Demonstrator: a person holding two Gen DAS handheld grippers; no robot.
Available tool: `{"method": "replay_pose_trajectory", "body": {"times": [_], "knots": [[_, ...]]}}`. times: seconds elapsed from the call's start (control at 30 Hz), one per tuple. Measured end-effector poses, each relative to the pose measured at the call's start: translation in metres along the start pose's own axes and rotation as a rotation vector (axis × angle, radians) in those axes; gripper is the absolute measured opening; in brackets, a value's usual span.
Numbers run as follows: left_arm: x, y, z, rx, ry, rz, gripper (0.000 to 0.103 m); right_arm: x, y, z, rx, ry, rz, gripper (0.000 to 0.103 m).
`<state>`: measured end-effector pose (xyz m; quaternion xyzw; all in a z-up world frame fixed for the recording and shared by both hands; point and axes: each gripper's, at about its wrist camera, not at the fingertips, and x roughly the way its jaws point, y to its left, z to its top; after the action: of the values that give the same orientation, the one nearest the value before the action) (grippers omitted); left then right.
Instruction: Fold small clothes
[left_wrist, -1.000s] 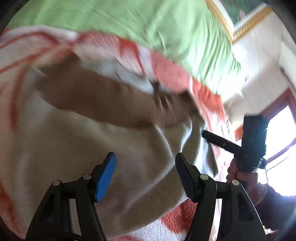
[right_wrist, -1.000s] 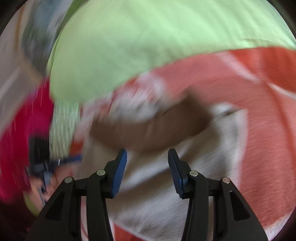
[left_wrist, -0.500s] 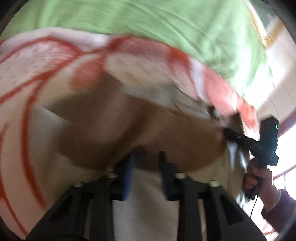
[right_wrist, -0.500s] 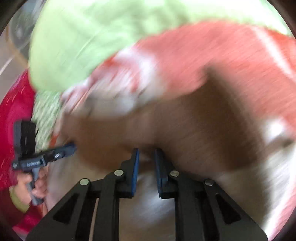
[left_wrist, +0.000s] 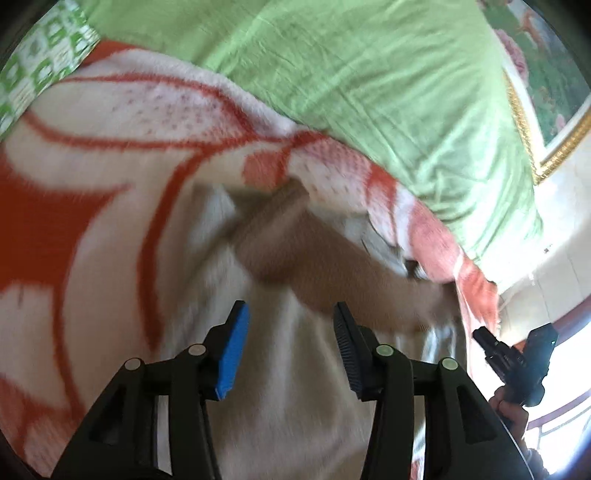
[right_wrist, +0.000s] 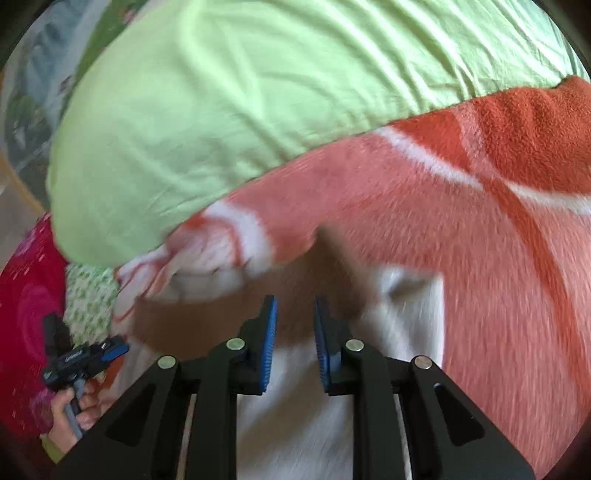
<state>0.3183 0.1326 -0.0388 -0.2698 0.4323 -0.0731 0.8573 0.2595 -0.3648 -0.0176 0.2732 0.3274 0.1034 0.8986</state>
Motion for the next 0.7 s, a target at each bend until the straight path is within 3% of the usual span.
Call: {"method": "replay_pose_trajectory", "body": {"times": [0.1, 0.17, 0.27, 0.33, 0.37, 0.43, 0.5, 0.57, 0.7], "knots": [[-0.001, 0.006, -0.019, -0.007, 0.015, 0.052, 0.052, -0.008, 0.009, -0.033, -0.007, 0.051, -0.003, 0.04], [0.004, 0.025, -0.023, -0.078, 0.028, 0.063, 0.051, -0.008, -0.001, -0.052, 0.013, 0.091, -0.063, 0.041], [0.015, 0.049, -0.021, -0.152, 0.059, 0.055, 0.037, -0.017, -0.028, -0.066, 0.087, 0.091, -0.189, 0.041], [0.014, 0.051, -0.018, -0.156, 0.062, 0.067, 0.036, -0.027, -0.048, -0.07, 0.15, 0.124, -0.334, 0.043], [0.01, 0.047, -0.016, -0.152, 0.061, 0.084, 0.037, -0.033, -0.056, -0.071, 0.194, 0.113, -0.315, 0.044], [-0.004, 0.035, -0.017, -0.127, 0.049, 0.126, 0.051, -0.048, -0.06, -0.069, 0.265, 0.087, -0.235, 0.044], [-0.023, 0.028, -0.022, -0.103, 0.016, 0.125, 0.065, -0.062, -0.046, -0.063, 0.218, 0.058, -0.215, 0.044], [-0.042, 0.026, -0.035, -0.114, 0.0, 0.137, 0.071, -0.073, -0.029, -0.06, 0.18, 0.033, -0.186, 0.044], [-0.064, 0.043, -0.072, -0.23, 0.021, 0.129, 0.073, -0.081, 0.008, -0.061, 0.131, 0.016, -0.098, 0.045]]}}
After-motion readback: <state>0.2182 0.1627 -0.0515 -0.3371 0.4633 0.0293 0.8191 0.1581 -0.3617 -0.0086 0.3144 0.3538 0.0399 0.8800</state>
